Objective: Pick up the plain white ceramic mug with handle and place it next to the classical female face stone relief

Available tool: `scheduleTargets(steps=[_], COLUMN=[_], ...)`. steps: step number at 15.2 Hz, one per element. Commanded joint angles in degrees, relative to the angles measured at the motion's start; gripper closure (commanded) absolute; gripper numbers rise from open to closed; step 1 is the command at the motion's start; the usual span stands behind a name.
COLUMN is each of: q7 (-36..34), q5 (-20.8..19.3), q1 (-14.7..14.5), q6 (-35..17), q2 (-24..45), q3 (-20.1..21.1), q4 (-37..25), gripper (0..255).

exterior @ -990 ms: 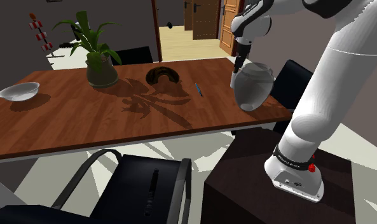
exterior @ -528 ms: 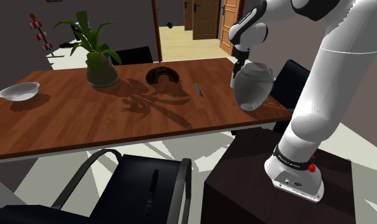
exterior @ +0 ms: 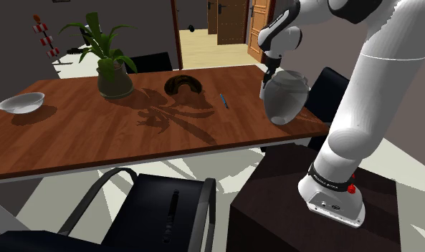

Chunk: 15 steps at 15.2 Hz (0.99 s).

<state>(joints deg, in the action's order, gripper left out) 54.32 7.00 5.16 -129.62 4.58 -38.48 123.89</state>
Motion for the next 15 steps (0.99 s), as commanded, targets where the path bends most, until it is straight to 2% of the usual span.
scheduleTargets(steps=[1,9,15], q7=[0.0,0.0,-1.9], q5=[0.0,0.0,-2.5], q1=[0.0,0.0,-0.3], q6=[0.0,0.0,4.3], q2=[0.0,0.0,-2.8], q3=[0.0,0.0,-0.2], q4=[0.0,0.0,-2.2], gripper=[255,255,255])
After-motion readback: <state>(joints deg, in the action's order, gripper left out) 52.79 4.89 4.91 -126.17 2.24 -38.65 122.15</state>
